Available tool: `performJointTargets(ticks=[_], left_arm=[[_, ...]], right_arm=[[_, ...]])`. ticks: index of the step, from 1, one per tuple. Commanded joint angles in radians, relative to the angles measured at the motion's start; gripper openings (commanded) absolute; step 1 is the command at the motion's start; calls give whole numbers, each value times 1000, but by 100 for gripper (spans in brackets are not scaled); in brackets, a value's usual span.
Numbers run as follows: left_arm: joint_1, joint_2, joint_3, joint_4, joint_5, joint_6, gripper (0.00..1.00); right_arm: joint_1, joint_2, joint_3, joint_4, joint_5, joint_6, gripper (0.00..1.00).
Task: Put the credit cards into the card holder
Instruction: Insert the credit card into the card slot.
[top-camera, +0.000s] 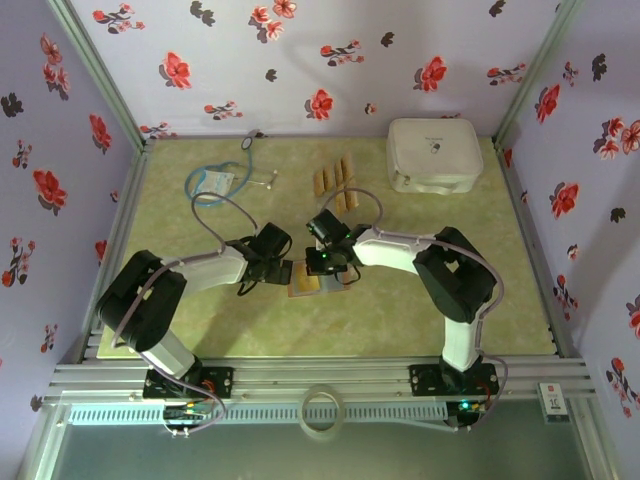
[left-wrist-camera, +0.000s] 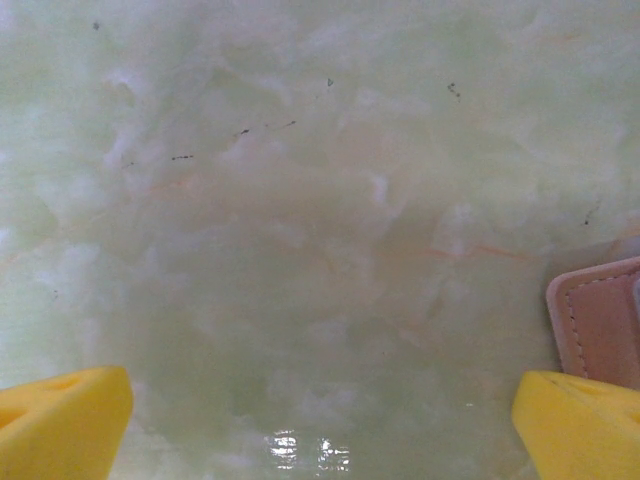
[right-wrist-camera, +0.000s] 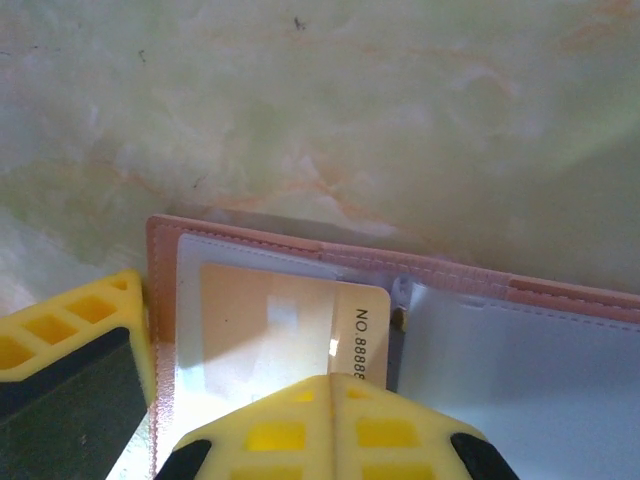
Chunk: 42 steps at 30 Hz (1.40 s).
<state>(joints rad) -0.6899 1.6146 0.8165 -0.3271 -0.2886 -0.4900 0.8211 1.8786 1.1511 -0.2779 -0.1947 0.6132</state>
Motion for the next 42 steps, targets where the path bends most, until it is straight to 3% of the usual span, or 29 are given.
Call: performJointTargets(ticks=[1,10,22,42], left_arm=[[-8,34,11,6,-24,7,100],[-7,-99,-11,-48,-33,-10,100],[-21,-171,-106,3,-83,-23,100],[-55,-58,-52,23,-98,-5,100]], right_arm=[[5,-42,3,0,10,17,0],[5,-134,-93,-22,70,11,0],[4,-110,-111,18,37,23,0],[7,-51,-81,26,5,19,0]])
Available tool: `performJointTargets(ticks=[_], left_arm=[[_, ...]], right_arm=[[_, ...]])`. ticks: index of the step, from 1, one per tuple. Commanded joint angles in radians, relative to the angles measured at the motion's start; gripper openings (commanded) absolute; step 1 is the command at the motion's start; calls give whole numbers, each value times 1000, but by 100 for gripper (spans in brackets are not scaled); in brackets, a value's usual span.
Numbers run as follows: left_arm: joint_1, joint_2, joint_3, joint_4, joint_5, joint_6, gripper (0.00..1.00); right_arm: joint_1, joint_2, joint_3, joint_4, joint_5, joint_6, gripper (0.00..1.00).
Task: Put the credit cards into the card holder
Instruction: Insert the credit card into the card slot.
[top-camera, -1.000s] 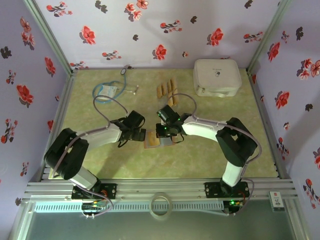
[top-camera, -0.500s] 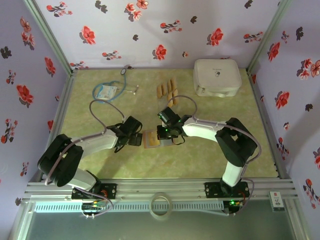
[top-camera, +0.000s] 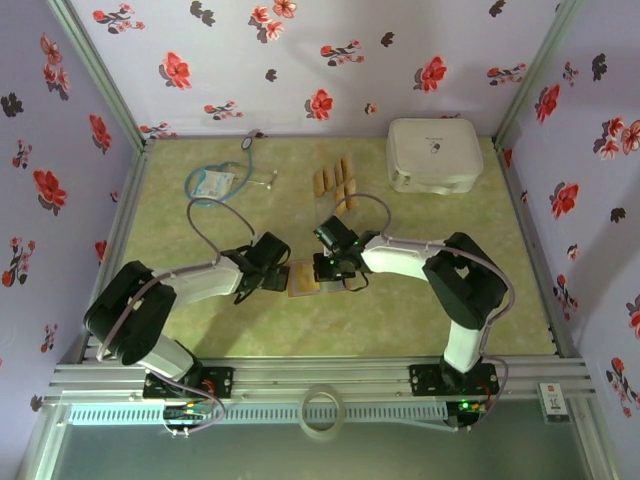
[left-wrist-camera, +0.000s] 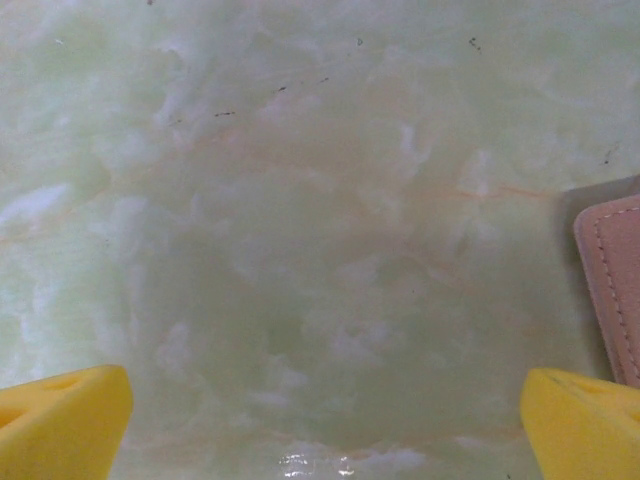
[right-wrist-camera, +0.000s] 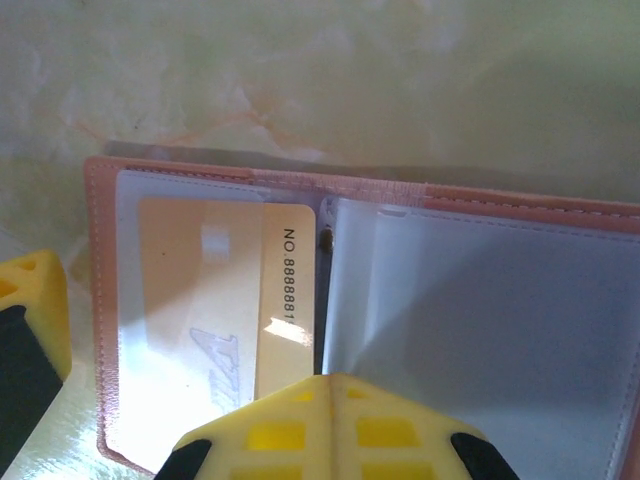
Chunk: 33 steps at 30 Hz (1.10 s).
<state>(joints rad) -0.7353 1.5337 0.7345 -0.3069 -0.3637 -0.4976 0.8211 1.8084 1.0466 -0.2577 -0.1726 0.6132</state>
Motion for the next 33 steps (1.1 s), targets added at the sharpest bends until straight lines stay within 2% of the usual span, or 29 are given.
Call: performJointTargets(ticks=[1,23,29,33], left_arm=[[-12,29,32,2,-22,4,100],[-24,77,29,23,-16,1,100],[-23,53,37,0,-25,2,100],[-2,0,30,-19,-35,4,100]], right_arm=[[7,20,25,5,-19,19,0],[42,81,78,10,-44,30,0],[46,79,86,4,-48,31,0],[38,29,76,-24,-8,15,0]])
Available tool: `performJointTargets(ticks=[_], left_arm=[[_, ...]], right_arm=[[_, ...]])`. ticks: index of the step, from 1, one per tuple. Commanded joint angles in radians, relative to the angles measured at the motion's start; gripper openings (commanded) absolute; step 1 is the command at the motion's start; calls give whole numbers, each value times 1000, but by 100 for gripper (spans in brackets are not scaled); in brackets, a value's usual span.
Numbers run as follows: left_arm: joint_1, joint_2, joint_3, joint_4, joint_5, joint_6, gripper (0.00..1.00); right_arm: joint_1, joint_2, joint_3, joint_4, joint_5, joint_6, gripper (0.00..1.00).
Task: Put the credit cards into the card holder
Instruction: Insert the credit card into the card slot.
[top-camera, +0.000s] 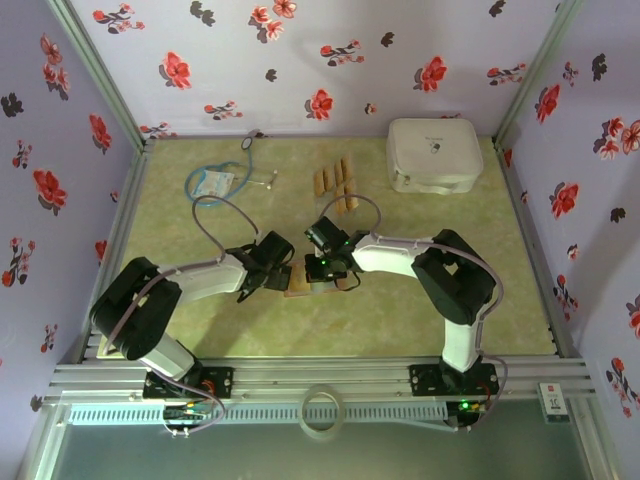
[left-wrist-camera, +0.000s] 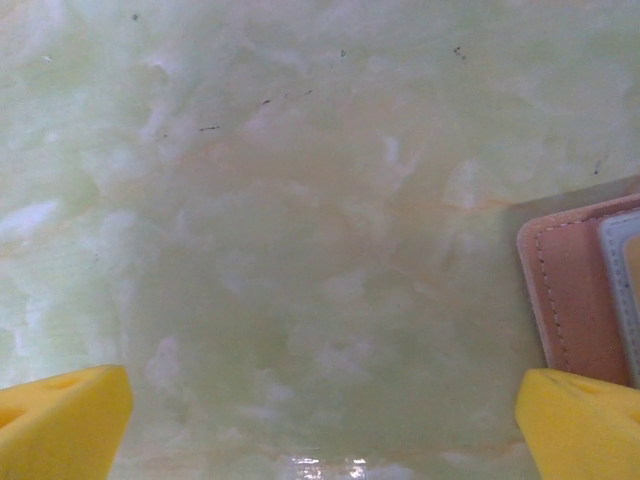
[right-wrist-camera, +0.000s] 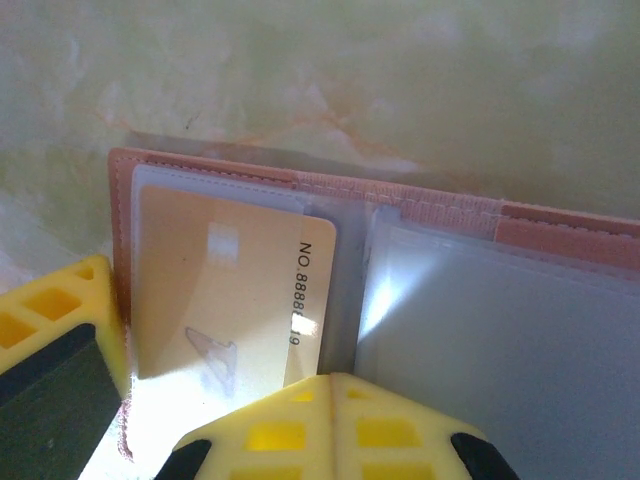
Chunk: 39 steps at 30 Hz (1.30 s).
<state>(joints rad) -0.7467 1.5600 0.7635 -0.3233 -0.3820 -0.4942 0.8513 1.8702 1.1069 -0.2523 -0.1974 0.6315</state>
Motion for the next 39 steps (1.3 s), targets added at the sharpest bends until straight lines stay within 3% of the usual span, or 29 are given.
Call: performJointTargets(ticks=[1,12,39], left_arm=[[17,-39,-3,-3,-17,-1,100],[90,-71,-5,-6,-11,11,100],[91,46,34,29,51,37,100]], right_arm=[[3,-46,10,-31,23,-6,0],[-32,-51,45,-56,27,-25,0],[-33,49,69,-6,-21,1,0]])
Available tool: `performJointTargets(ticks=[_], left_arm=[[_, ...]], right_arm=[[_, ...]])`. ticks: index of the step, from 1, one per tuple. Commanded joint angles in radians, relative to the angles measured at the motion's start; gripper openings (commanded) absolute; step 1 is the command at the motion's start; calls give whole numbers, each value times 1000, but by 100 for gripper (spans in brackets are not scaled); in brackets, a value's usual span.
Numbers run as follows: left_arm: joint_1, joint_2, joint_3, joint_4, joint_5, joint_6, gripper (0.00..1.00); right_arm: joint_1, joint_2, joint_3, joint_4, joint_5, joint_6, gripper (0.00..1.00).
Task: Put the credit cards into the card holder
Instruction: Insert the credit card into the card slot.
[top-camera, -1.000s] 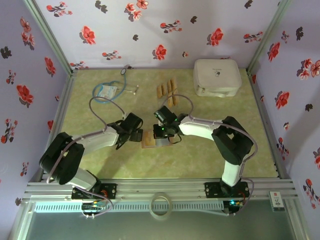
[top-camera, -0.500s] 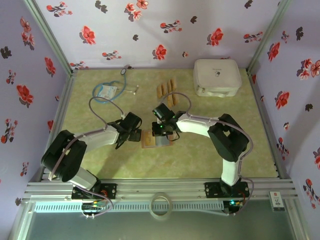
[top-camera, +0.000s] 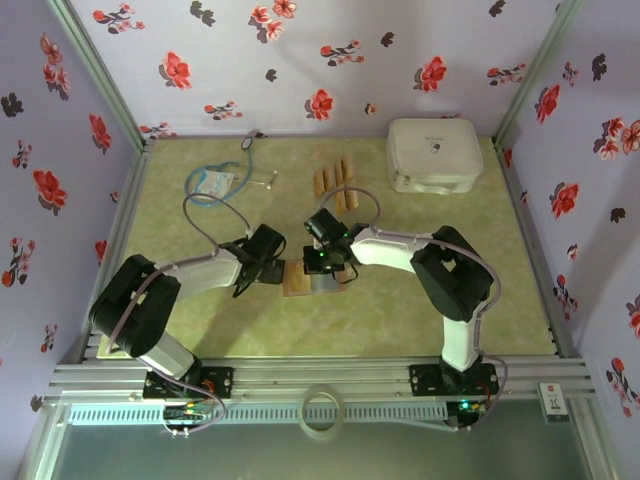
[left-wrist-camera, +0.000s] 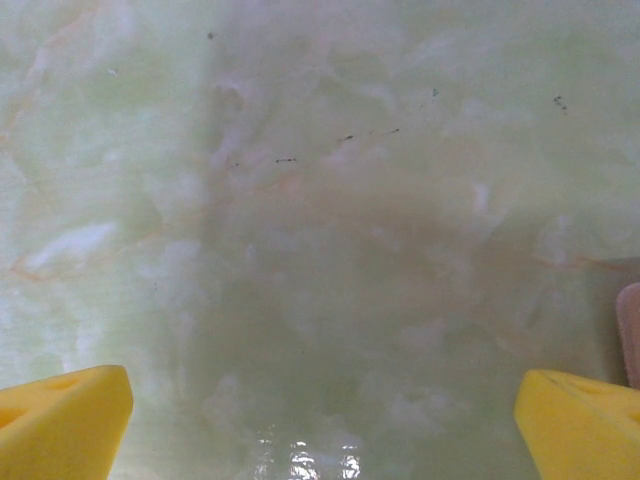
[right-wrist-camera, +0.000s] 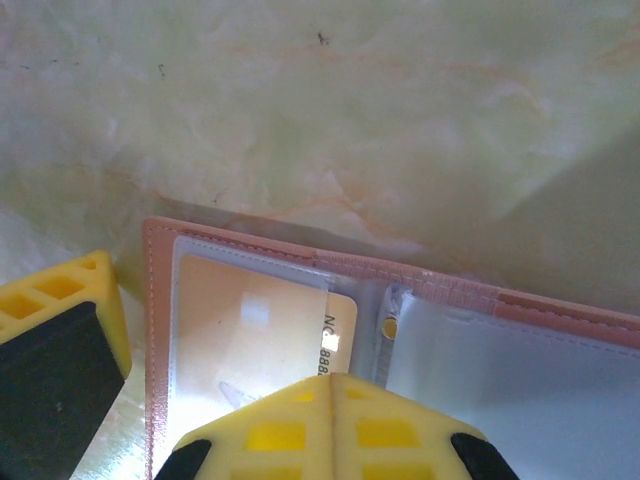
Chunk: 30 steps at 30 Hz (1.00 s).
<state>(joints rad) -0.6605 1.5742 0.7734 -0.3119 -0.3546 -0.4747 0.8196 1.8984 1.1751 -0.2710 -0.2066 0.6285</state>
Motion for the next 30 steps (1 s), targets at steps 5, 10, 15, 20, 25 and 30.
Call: performJointTargets(ticks=[5,10,15,20,25,30], left_arm=[[4,51,29,24,28,21,100],[1,64,33,30,33,19,100],[-2,66,34,28,34,19,100],[-3,54,37,16,33,15,100],[-2,8,40,-16,14,10,100],[-2,-66,41,-64,0,-7,100]], right_arm=[[6,32,9,16,-17,10,0],[16,48,22,21,-30,15,0],[21,43,35,18,-36,17,0],[20,-1,51,-17,-18,-4,0],[9,-83,43,-74,28,-33,15],[-14,-174,12,-127,72,-68,28]])
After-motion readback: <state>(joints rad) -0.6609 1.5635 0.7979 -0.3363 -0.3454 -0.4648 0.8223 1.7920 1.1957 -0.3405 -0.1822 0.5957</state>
